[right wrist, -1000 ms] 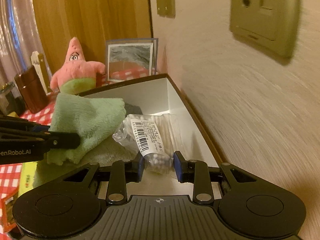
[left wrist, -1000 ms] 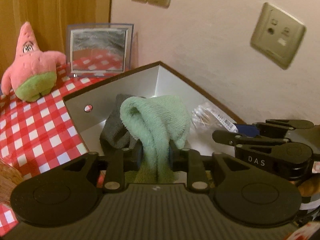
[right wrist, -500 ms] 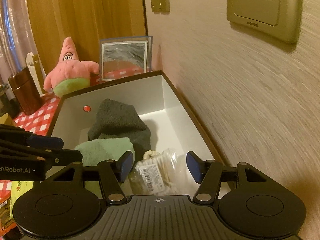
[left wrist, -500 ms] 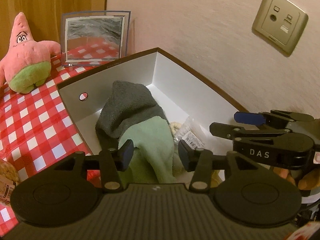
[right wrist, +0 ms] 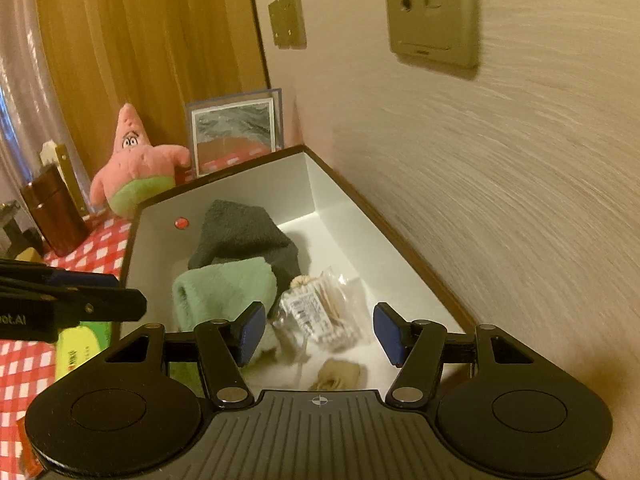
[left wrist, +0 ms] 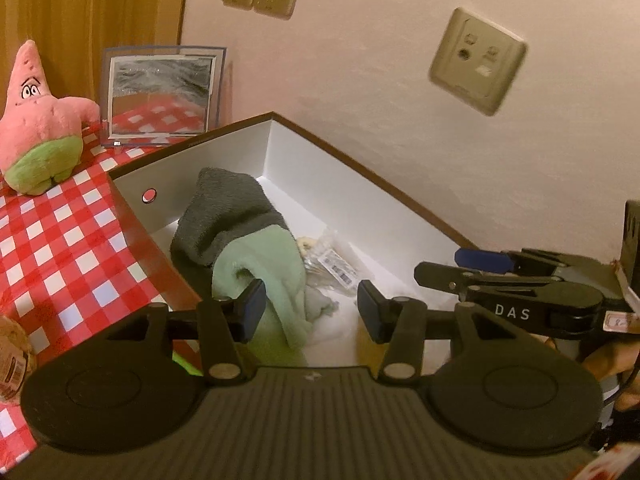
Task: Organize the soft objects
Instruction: 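Withdraw both grippers from the box toward the orange packet and knit cap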
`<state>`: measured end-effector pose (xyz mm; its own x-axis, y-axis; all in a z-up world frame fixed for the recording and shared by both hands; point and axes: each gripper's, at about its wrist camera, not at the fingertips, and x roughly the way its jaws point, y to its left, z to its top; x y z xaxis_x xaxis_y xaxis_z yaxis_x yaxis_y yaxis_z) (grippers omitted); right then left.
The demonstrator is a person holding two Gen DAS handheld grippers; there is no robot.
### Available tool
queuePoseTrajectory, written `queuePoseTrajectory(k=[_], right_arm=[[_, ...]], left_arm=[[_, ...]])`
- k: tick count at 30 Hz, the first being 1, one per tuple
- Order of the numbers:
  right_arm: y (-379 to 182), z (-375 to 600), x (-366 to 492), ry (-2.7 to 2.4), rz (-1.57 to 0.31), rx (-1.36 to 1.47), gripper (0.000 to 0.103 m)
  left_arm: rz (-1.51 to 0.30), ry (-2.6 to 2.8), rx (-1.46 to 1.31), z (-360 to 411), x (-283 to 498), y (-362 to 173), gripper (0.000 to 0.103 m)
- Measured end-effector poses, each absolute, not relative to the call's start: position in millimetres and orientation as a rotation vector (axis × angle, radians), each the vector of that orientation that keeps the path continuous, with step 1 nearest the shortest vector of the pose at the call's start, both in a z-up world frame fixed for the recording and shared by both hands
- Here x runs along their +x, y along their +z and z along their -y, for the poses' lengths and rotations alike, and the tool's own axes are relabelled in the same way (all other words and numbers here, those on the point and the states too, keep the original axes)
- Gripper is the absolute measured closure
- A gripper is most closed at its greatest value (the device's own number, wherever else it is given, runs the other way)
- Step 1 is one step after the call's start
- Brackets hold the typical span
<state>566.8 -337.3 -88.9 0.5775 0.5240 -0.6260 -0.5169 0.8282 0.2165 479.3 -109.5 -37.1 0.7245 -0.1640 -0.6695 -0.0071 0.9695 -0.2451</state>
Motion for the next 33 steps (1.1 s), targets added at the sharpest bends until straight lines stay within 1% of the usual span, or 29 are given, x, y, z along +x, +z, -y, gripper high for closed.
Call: queuePoseTrajectory(k=[9, 12, 19, 26, 33], right_arm=[[-65, 356, 504, 0.564, -0.705, 0.065, 0.043], [-56, 357, 481, 0.559, -0.692, 0.08, 0.043], [-45, 352, 432, 0.562, -0.689, 0.098, 0.043], [-47, 342, 385, 0.571, -0.722, 0.116, 0.043], [-57, 322, 348, 0.583, -0.777, 0.109, 0.043]], left_arm=[[-0.713, -0.127, -0.241, 100, 421, -15, 0.054], [-0.707, -0.142, -0.246, 92, 400, -11, 0.052], [-0.687, -0.164, -0.221, 74, 348, -4, 0.052], [-0.695, -0.164, -0.216, 50, 299, -6, 0.052], [-0.735, -0.109, -0.197, 23, 259, -23, 0.052]])
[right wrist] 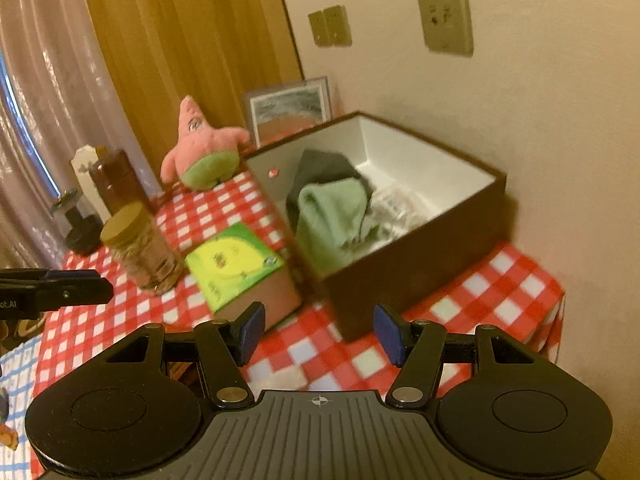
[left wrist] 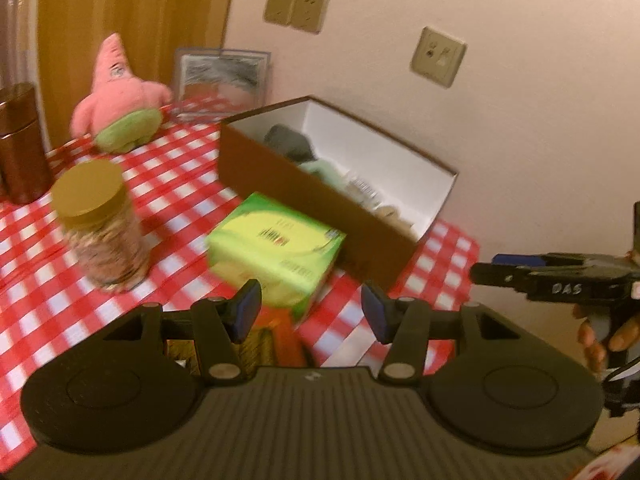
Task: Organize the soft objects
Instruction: 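Withdraw both grippers from the box toward the orange packet and knit cap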
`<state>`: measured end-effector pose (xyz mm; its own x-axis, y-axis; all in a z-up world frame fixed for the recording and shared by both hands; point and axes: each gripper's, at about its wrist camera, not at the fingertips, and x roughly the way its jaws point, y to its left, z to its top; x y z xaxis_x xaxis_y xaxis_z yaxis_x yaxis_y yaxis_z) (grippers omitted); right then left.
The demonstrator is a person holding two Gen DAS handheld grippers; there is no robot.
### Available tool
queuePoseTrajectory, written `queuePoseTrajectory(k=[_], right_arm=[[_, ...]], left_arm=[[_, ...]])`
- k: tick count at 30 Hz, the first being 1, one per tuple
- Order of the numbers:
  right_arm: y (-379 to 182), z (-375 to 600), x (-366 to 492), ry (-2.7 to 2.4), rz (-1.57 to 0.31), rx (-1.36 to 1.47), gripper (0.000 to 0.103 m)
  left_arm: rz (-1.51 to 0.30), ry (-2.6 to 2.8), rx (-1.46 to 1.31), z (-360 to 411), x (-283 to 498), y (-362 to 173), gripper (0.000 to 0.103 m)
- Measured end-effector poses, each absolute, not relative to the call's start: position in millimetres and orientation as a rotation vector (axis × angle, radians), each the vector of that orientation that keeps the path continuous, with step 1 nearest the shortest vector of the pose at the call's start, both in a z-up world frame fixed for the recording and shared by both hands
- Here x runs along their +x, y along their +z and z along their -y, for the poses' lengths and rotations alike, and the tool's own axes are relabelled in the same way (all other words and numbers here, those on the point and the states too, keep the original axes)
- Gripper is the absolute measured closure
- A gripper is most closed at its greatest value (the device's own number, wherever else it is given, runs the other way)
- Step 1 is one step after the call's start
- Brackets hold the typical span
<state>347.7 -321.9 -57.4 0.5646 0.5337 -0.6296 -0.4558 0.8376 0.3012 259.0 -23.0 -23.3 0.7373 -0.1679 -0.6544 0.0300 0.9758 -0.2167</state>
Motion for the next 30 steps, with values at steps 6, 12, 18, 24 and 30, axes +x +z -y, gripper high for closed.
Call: queuePoseTrajectory(k=[6, 12, 18, 24, 30], right_arm=[[-66, 303, 322, 0.599, -0.819, 0.107, 0.043], [-77, 280, 300, 0.62, -0.86, 0.103, 0.043], [-93, 257, 284, 0.64, -0.904, 0.087, 0.043], [-108, 245, 275, 0.631, -0.937, 0.075, 0.043], [-119, 239, 273, 0.615, -0.957, 0.071, 0.043]], left_arm=[[-0.783, -0.06, -0.184, 0, 230, -39, 0.052], [-0.825, -0.022, -0.171, -16, 205, -57, 0.052], [-0.852, 0.008, -0.105, -22, 194, -75, 0.052], [-0.867, 0.007, -0.011, -16, 197, -98, 0.052], [-0.871, -0.012, 0.037, -10, 205, -112, 0.052]])
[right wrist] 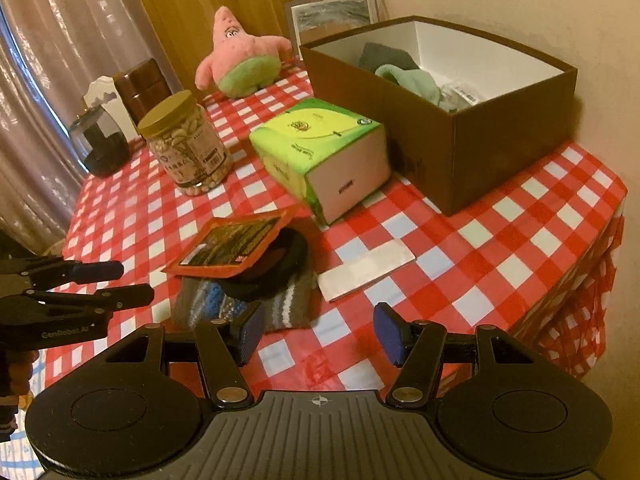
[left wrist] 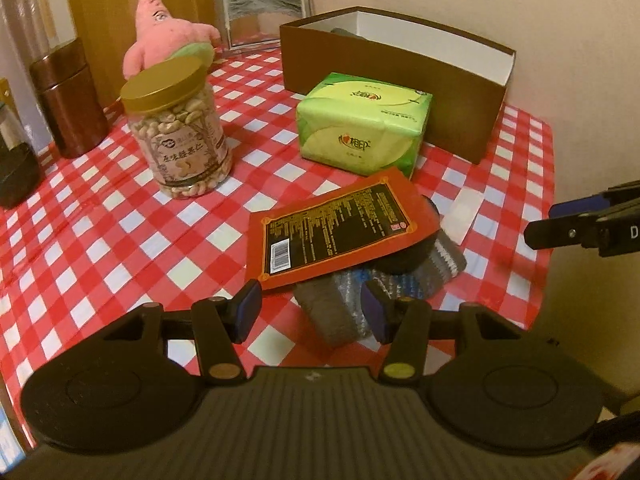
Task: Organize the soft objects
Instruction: 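Withdraw both grippers from the box toward the orange packet and knit cap, then grasp the orange packet with the left gripper while the right gripper grasps the red-and-black pad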
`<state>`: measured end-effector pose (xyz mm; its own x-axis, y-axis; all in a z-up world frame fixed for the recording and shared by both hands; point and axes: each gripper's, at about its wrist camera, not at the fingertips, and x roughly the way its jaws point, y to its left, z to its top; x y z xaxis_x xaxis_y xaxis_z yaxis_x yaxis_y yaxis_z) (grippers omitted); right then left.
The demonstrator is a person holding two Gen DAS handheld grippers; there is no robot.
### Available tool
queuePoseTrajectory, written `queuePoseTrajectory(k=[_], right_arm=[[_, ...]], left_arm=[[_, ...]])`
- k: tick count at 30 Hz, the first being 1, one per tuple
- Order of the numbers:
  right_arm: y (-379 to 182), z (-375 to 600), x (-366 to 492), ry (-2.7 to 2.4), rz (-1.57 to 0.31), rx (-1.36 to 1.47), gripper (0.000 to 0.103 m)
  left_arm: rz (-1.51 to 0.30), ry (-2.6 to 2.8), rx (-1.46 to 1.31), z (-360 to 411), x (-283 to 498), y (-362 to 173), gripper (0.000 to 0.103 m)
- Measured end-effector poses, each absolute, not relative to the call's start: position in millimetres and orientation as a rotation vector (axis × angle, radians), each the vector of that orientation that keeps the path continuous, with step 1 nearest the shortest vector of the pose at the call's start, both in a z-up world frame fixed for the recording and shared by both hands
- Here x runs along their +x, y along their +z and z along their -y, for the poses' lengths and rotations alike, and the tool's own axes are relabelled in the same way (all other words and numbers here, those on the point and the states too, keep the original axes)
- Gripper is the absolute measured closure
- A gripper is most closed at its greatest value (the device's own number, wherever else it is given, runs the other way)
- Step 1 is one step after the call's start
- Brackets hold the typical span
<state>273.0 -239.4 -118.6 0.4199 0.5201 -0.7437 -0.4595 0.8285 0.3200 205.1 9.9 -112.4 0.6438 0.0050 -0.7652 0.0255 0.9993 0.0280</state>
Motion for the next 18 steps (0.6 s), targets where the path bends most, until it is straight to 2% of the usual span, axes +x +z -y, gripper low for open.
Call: queuePoseTrajectory(k=[18], right_arm=[[-139, 239, 297, 0.577, -1.017, 0.078, 0.043]], left_arm=[[-0.883, -0.031, 0.214, 7, 242, -153, 0.054]])
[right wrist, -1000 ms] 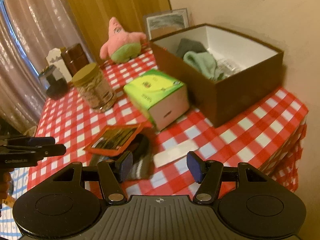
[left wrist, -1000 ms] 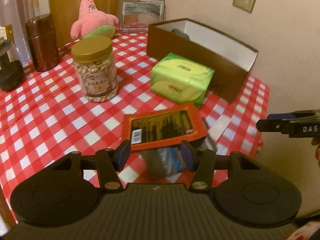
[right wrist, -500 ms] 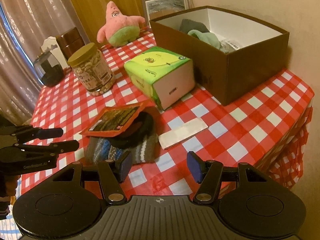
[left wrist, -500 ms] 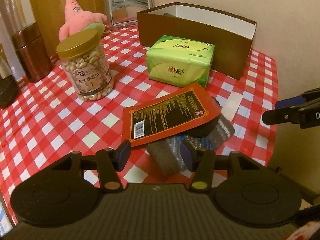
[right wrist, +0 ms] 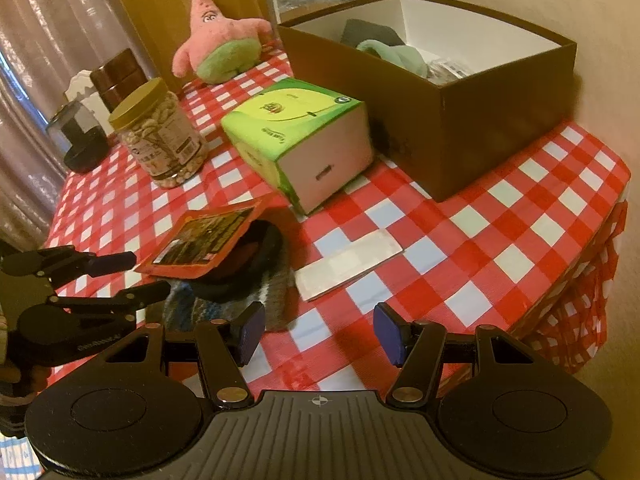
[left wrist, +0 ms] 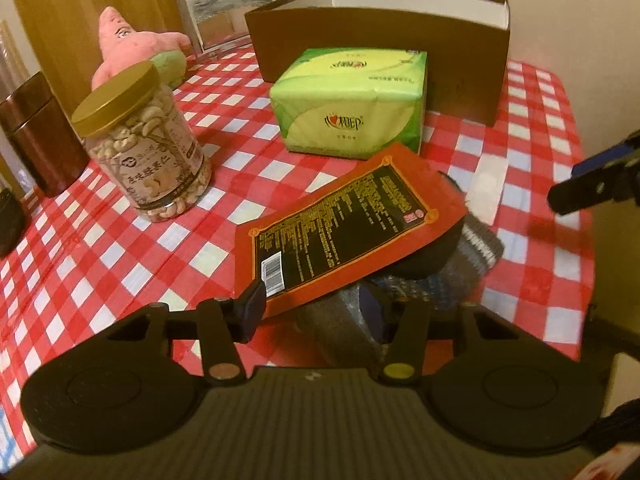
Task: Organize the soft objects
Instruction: 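Grasp the orange packet with the left gripper while the right gripper grasps the red-and-black pad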
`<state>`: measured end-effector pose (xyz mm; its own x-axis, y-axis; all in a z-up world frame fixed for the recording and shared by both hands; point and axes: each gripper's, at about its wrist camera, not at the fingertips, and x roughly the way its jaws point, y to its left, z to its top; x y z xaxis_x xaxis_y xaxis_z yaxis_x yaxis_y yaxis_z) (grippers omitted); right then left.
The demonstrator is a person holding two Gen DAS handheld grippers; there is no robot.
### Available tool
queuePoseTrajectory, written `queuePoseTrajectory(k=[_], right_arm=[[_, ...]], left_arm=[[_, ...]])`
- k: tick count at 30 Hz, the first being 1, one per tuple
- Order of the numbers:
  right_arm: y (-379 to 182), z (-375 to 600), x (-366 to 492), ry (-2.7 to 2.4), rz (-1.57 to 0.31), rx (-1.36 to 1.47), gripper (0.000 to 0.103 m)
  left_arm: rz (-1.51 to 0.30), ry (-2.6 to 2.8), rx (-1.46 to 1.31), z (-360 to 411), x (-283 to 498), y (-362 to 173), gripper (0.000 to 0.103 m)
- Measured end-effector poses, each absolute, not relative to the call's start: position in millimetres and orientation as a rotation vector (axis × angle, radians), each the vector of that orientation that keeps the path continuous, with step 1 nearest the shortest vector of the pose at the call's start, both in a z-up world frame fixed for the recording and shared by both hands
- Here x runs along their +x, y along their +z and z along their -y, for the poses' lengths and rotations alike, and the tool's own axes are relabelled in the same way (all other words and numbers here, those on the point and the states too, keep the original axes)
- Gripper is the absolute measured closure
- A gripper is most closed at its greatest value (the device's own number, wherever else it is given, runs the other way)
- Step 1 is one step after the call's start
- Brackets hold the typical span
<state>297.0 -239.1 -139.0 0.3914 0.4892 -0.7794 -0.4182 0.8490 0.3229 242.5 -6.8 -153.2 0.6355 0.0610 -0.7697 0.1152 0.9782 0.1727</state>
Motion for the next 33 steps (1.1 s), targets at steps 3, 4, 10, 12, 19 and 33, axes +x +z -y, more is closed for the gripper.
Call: queuePoseTrajectory(k=[3, 4, 10, 12, 19, 33], right_arm=[[-142, 241, 303, 0.566, -1.027, 0.085, 0.043], [-142, 241, 304, 0.563, -1.029, 0.087, 0.043], [-147, 245, 315, 0.539, -1.042, 0.102, 0.043], [-148, 245, 318, 0.531, -1.044, 0.106, 0.043], [-151, 245, 333, 0.499, -1.052, 0.114, 0.043], [-156, 242, 344, 0.455, -1.073, 0.117, 0.043]], left_arm=[[-0.875, -0.031, 0.251, 7, 249, -157, 0.056], [-0.869, -0.033, 0.26, 7, 251, -157, 0.059], [-0.807, -0.049, 0.313, -1, 261, -146, 0.067], [-0.791, -0.061, 0.349, -3, 266, -144, 0.068], [-0.742, -0.131, 0.549, -2, 280, -153, 0.069], [-0.718, -0.194, 0.645, -20, 286, -154, 0.098]])
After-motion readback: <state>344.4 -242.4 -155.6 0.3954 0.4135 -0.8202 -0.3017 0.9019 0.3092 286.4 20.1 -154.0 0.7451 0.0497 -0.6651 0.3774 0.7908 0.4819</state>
